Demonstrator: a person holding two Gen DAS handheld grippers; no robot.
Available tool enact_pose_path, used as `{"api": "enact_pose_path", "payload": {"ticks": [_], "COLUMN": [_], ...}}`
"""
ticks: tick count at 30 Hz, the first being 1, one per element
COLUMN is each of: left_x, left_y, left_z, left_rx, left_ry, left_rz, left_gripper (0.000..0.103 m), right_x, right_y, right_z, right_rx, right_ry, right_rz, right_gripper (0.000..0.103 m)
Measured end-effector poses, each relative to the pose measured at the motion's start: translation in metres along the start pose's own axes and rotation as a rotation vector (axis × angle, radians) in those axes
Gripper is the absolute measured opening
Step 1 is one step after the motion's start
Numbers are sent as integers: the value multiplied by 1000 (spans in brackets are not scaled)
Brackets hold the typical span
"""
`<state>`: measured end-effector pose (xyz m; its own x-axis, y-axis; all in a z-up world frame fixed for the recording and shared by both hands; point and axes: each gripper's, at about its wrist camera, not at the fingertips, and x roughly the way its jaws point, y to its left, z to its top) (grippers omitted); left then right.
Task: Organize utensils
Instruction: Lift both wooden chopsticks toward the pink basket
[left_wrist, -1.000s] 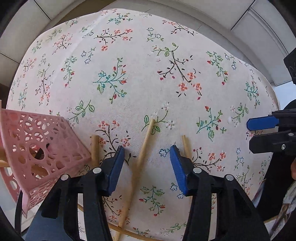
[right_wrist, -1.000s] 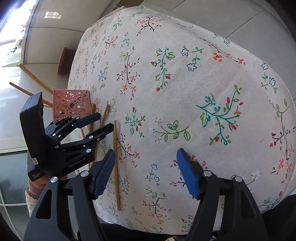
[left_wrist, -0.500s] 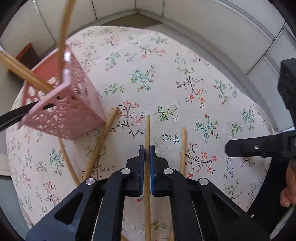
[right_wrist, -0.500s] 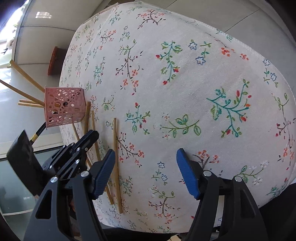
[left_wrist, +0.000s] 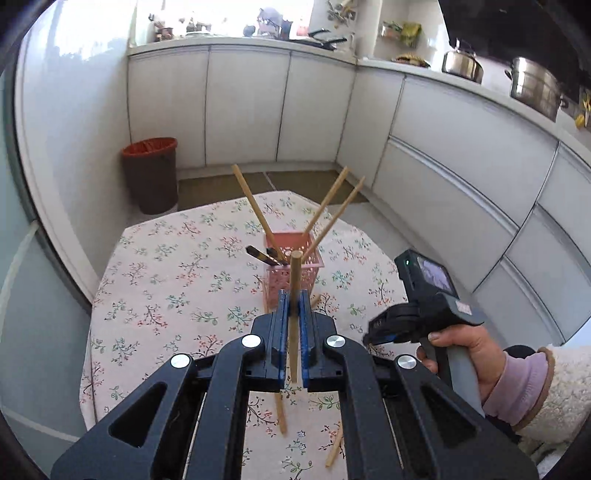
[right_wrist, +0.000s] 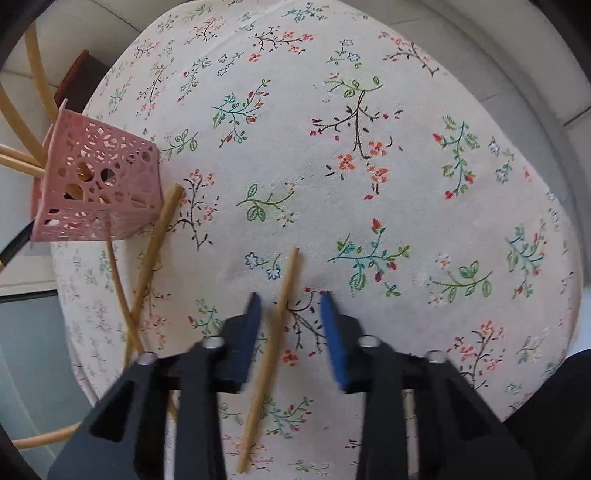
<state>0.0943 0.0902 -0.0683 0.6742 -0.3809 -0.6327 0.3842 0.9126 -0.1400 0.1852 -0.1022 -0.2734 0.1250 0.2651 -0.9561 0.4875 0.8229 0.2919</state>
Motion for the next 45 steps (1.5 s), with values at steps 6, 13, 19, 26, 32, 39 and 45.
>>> {"api": "enact_pose_path", "payload": {"ticks": [6,13,19,26,32,39,45], "left_x": [-15,-42,-55,-70,-79,-88,-91], "left_y": [12,2,2,-8,-13,-14,-18], "left_z": [4,7,6,17,31,39,56], "left_rx": [-59,-62,-98,-98,-97,-93,-83], "left_ry": [-69,-124,-160,-208,-239,-270,-301], "left_rz": [-13,-21,-21,-9,8,19,8], "left_gripper": [4,4,4,4,4,4,4], "right_x": [-14,-83,-164,-245,-305,-332,-328], "right_y": [-26,-26,-20,-9,12,41,54], "right_z": [-14,-42,-74,-90,-88,-83,-75], "right_rx": [18,-120,-243,-306,-350,-405,-405], "right_ry": [-34,-211,-401,-570,-683,-765,-746], "right_rz": [90,179,259,352,409,409,424], "right_gripper": [5,5,5,5,5,1,1]}}
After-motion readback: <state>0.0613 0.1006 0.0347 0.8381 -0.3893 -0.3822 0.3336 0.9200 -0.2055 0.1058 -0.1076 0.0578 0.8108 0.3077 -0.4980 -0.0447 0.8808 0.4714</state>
